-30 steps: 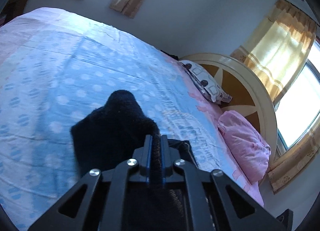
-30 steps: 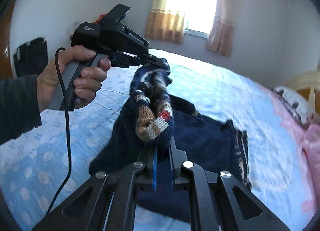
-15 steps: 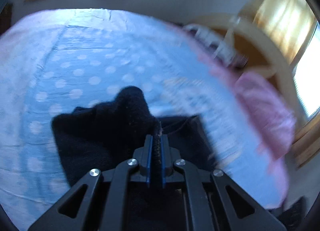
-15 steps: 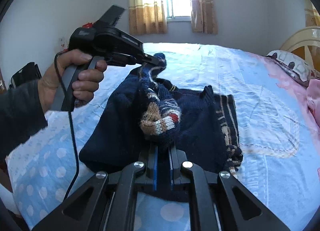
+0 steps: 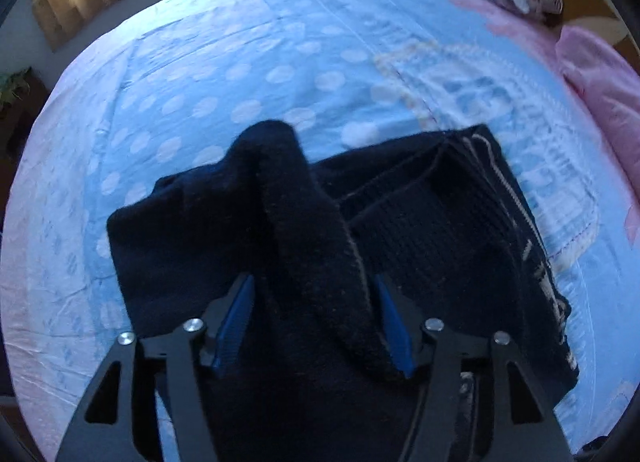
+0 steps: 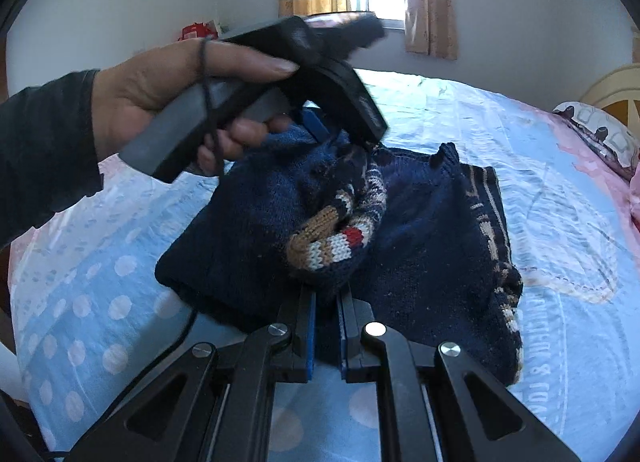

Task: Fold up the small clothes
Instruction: 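Lift the held side edge with the left tool and fold it across the sweater, then open the left tool and release the folded side onto the sweater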

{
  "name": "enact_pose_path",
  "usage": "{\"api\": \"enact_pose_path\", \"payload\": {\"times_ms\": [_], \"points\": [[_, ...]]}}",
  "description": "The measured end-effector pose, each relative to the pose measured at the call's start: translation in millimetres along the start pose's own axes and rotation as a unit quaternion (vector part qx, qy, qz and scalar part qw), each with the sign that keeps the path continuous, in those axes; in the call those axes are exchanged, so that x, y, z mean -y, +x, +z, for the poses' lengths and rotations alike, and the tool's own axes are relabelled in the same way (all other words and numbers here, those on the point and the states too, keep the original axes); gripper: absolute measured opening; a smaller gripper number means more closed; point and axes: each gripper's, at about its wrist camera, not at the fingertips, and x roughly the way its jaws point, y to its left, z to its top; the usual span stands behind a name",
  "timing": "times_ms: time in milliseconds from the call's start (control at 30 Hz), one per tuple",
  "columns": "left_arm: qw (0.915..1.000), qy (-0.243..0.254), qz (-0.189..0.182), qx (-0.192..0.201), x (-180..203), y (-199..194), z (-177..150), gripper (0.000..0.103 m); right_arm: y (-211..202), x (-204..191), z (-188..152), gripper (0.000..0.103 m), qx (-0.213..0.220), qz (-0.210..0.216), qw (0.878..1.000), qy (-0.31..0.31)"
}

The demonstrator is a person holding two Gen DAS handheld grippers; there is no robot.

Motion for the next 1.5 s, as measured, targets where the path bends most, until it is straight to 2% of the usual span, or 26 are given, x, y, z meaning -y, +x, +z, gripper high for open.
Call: {"api": "enact_pose_path", "payload": {"times_ms": [133,167,200,233,267,400,600,700,767,800,867,967,1033,1067,1133,1233,1267,1300,1367,1500], "points": [[0.9970,0.020,0.061,-0.044,16,20,-1,0.070,-1,-1,1,0.007,0.004,0.002,1.000,-0.002],[0.9956,0.028,0.079,-0.042,20,21,-2,0.063,-2,-1,1,0.007,0.006,0.003,1.000,-0.002],[0.9946,0.033,0.090,-0.039,23,20,-2,0.049,-3,-2,2,0.007,0.009,0.002,1.000,-0.003],[0.9940,0.036,0.098,-0.034,26,16,-2,0.039,-4,-3,1,0.007,0.011,0.000,1.000,-0.005],[0.9937,0.040,0.102,-0.023,29,9,-3,0.009,-6,-4,1,0.007,0.013,-0.001,1.000,-0.006],[0.9945,0.055,0.088,0.013,30,-14,-7,0.009,-15,0,4,0.007,0.025,0.004,1.000,0.000],[0.9973,0.025,0.038,0.058,22,-48,2,0.009,-26,7,8,0.007,0.037,-0.005,0.999,0.007],[0.9972,0.031,0.022,0.064,30,-51,6,0.009,-32,18,8,0.007,0.040,-0.014,0.999,0.024],[0.9977,0.042,0.025,0.047,36,-44,7,0.010,-36,25,8,0.007,0.041,-0.017,0.999,0.031],[0.9980,0.045,0.027,0.036,36,-39,8,0.014,-37,29,8,0.007,0.038,-0.015,0.999,0.036],[0.9972,0.045,0.058,0.013,33,-23,8,0.017,-36,32,7,0.007,0.033,-0.006,0.998,0.045],[0.9981,0.029,0.048,-0.023,27,-1,7,0.022,-30,26,4,0.007,0.025,-0.002,0.999,0.036],[0.9980,0.031,0.050,-0.024,32,4,7,0.036,-27,21,2,0.007,0.022,0.000,0.999,0.028],[0.9973,0.040,0.058,-0.022,37,5,7,0.050,-27,19,2,0.008,0.022,-0.002,0.999,0.025],[0.9952,0.064,0.070,-0.024,50,10,4,0.054,-26,22,1,0.008,0.020,-0.003,0.999,0.030],[0.9867,0.116,0.113,-0.012,70,13,-5,0.047,-21,28,0,0.008,0.012,-0.004,0.999,0.039],[0.9848,0.131,0.114,-0.006,74,12,-8,0.022,-19,29,-1,0.008,0.009,-0.003,0.999,0.042],[0.9834,0.137,0.118,-0.008,77,12,-10,0.011,-18,29,-2,0.008,0.007,-0.003,0.999,0.043],[0.9816,0.141,0.129,0.005,78,3,-10,0.009,-18,27,-2,0.008,0.009,-0.004,0.999,0.040],[0.9867,0.118,0.105,0.036,70,-28,0,0.009,-29,27,3,0.007,0.030,-0.004,0.999,0.042]]}}
